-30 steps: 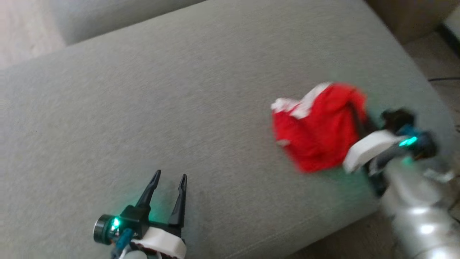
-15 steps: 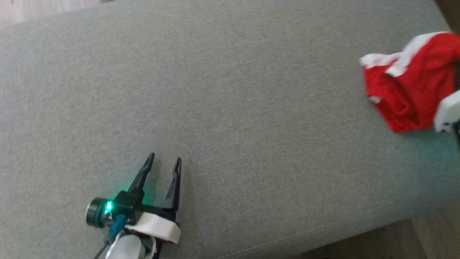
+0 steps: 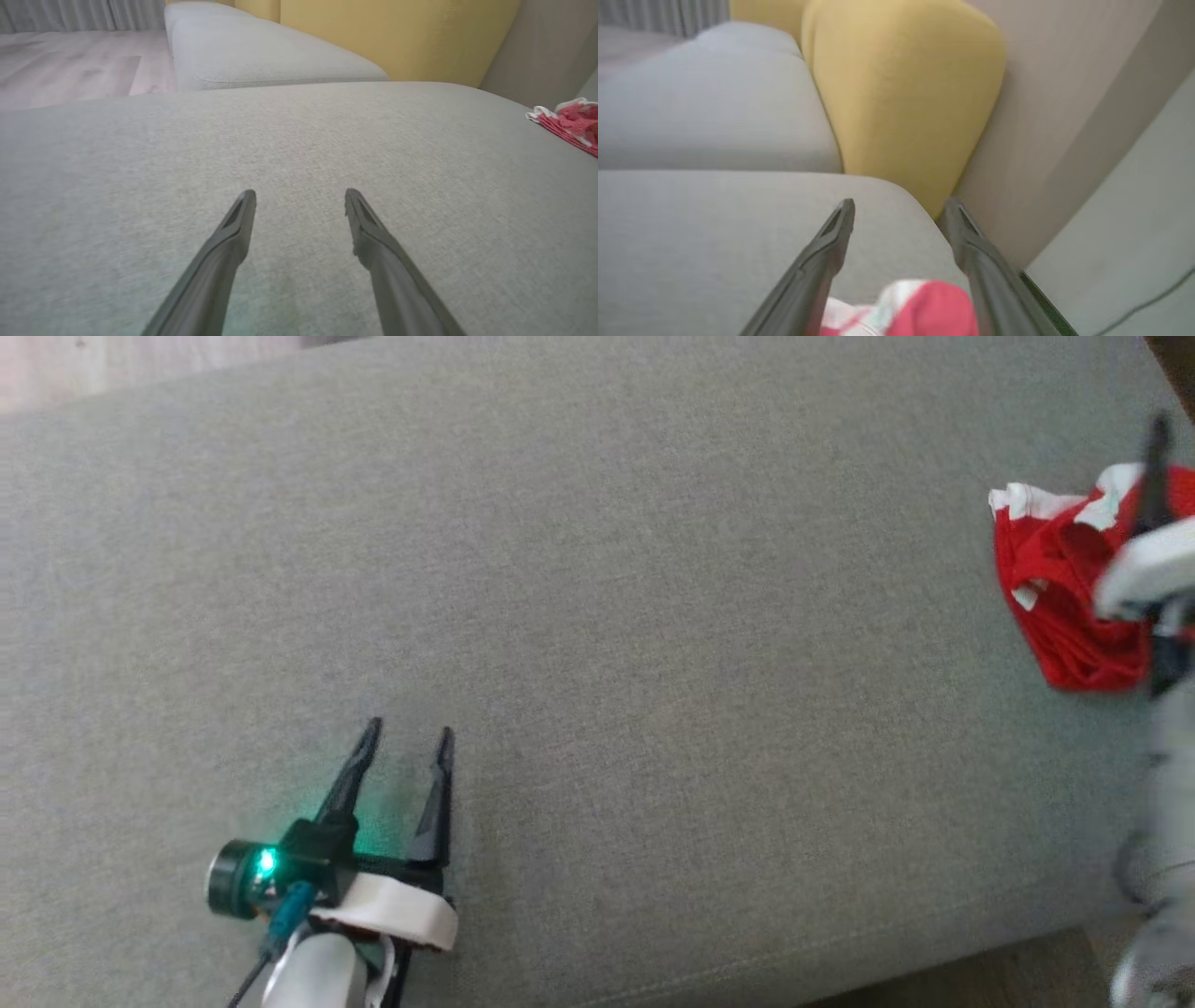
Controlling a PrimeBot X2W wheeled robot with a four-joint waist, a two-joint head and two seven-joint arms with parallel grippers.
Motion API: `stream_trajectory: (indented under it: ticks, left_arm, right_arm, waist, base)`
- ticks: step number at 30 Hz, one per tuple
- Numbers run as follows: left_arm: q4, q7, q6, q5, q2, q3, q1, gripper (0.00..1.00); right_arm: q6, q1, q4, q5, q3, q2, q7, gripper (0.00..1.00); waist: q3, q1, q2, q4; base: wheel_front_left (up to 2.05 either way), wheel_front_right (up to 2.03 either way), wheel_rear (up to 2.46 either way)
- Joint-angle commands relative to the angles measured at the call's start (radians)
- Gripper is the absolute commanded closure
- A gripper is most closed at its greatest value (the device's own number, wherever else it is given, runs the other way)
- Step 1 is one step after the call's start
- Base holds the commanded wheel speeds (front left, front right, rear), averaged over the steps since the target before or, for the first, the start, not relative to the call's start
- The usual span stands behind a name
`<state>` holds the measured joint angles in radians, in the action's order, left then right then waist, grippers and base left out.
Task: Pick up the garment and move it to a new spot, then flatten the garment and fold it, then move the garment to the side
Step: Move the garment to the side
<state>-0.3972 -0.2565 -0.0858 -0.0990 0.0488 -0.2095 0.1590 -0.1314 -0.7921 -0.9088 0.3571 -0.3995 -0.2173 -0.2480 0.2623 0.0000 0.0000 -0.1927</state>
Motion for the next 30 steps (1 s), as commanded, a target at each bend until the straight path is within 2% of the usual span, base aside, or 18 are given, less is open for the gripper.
stream_trajectory:
  ticks: [1,5,9,11,17,20,24,30]
  left_arm:
    - [0.023,-0.005,0.008,-0.007,0.001,0.04,0.012,0.0]
    - [0.023,-0.005,0.041,-0.023,0.001,0.065,0.003,0.0]
    - [0.019,-0.005,0.068,-0.022,0.001,0.101,-0.011,0.0]
    - [0.011,-0.005,0.069,-0.006,0.001,0.108,-0.022,0.0]
    - [-0.014,-0.005,0.08,-0.002,0.001,0.135,-0.065,0.0]
    - [-0.027,-0.005,0.093,-0.008,0.001,0.15,-0.084,0.0]
    - [-0.03,-0.005,0.101,-0.006,0.001,0.177,-0.099,0.0]
    - [-0.029,-0.005,0.096,0.001,0.001,0.205,-0.125,0.0]
  right_arm:
    - [0.001,0.003,0.046,-0.013,0.028,0.011,-0.013,0.0]
    - [0.001,0.097,0.179,-0.103,0.144,0.09,-0.013,0.0]
    - [0.001,0.242,0.286,-0.217,0.266,0.132,-0.014,0.0]
    - [0.001,0.302,0.313,-0.243,0.29,0.147,-0.014,0.0]
    - [0.001,0.467,0.339,-0.299,0.337,0.165,-0.014,0.0]
    - [0.001,0.523,0.339,-0.367,0.351,0.166,-0.014,0.0]
    - [0.001,0.565,0.337,-0.437,0.37,0.167,-0.014,0.0]
    - [0.001,0.599,0.327,-0.464,0.41,0.167,-0.014,0.0]
  waist:
    - [-0.015,0.0,0.0,0.011]
    - [-0.058,0.0,0.0,0.048]
    - [-0.115,0.0,0.0,0.115]
    - [-0.14,0.0,0.0,0.14]
    - [-0.214,0.0,0.0,0.207]
    - [-0.24,0.0,0.0,0.231]
    - [-0.262,0.0,0.0,0.247]
    - [-0.302,0.0,0.0,0.261]
  base:
    - [0.0,0.0,0.0]
    - [0.0,0.0,0.0]
    - [0.0,0.0,0.0]
    - [0.0,0.0,0.0]
    - [0.0,0.0,0.0]
    - [0.0,0.0,0.0]
    - [0.0,0.0,0.0]
    - [0.0,0.0,0.0]
